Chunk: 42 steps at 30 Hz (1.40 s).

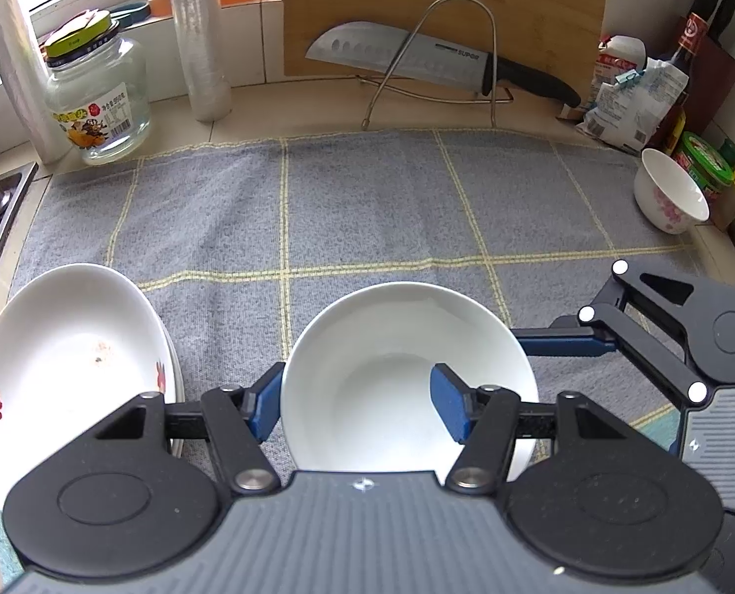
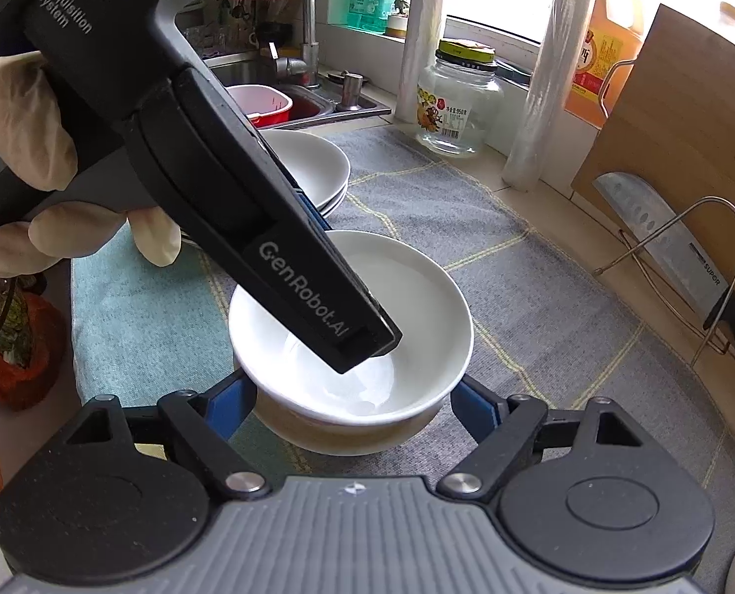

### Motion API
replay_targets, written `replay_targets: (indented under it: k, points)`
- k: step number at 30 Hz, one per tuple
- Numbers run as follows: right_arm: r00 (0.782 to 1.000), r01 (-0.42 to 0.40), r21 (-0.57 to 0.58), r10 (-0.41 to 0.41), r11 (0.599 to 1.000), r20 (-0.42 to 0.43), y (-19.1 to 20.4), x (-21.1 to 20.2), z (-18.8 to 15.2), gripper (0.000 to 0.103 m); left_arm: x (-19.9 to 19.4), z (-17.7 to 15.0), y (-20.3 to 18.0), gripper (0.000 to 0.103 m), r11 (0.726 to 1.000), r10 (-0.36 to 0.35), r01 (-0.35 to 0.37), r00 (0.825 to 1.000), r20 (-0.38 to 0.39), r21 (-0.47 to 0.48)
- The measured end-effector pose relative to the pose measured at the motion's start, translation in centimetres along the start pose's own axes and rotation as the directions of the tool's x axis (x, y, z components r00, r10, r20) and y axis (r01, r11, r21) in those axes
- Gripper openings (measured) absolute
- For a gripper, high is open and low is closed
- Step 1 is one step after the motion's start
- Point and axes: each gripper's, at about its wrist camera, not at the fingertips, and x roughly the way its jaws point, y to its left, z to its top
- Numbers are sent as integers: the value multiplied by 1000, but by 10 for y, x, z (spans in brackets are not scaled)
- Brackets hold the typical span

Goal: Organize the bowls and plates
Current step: 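Lower the held bowl into the white bowl and open the left tool, then move the left tool to the last pink-flowered bowl by the bottles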

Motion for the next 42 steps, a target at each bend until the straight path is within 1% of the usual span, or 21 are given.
replay_targets:
  k: [5, 7, 8, 9, 11, 13, 16, 20, 22, 26, 29, 32, 34, 38, 42]
  points:
    - [1000, -14, 7, 14, 1000, -3, -1, 1, 0, 89, 1, 0, 2, 61, 1000, 0, 0, 1000, -1, -2]
    - [1000, -19, 9, 19, 1000, -5, -1, 1, 0, 90, 2, -1, 3, 63, 1000, -1, 1, 1000, 1, -2]
    - [1000, -19, 8, 19, 1000, -4, -1, 2, 0, 94, 2, -1, 3, 65, 1000, 0, 0, 1000, -1, -3]
    - [1000, -6, 0, 6, 1000, 2, 0, 1, -1, 101, 2, -1, 3, 68, 1000, 0, 0, 1000, 3, -3]
    - [999, 18, -19, -18, 1000, 29, 3, -3, -2, 103, -1, -2, 3, 73, 1000, 4, -4, 1000, 22, -1]
    - [999, 15, -25, -14, 1000, 35, 2, -7, -1, 103, -4, -2, 3, 78, 1000, 13, -13, 999, 40, 2]
    - [999, 31, -20, -30, 999, 39, -2, -12, -2, 103, -12, 1, -3, 84, 999, 35, -37, 997, 71, 18]
    - [997, 54, 18, -55, 998, 45, -14, -27, -12, 103, -25, 6, -19, 90, 996, 55, -64, 989, 138, 65]
    - [996, 73, 42, -75, 996, 48, -22, -36, -19, 103, -32, 9, -31, 90, 993, 63, -79, 982, 178, 88]
    - [988, 143, 114, -148, 983, 36, -48, -56, -40, 103, -45, 12, -57, 94, 991, 46, -77, 965, 258, 112]
    - [974, 221, 178, -227, 959, 11, -72, -70, -60, 103, -48, 10, -80, 95, 991, 25, -63, 954, 299, 119]
    - [957, 282, 256, -289, 925, -10, -98, -86, -82, 103, -44, 11, -105, 95, 991, 10, -51, 950, 311, 125]
    - [945, 318, 293, -325, 902, -24, -115, -97, -97, 103, -38, 13, -121, 95, 990, -21, -22, 951, 309, 137]
    - [911, 403, 353, -407, 844, -67, -151, -118, -131, 103, -17, 20, -156, 95, 987, -77, 32, 955, 286, 157]
    - [881, 467, 364, -460, 806, -112, -183, -132, -163, 103, 10, 30, -189, 95, 976, -126, 73, 958, 257, 207]
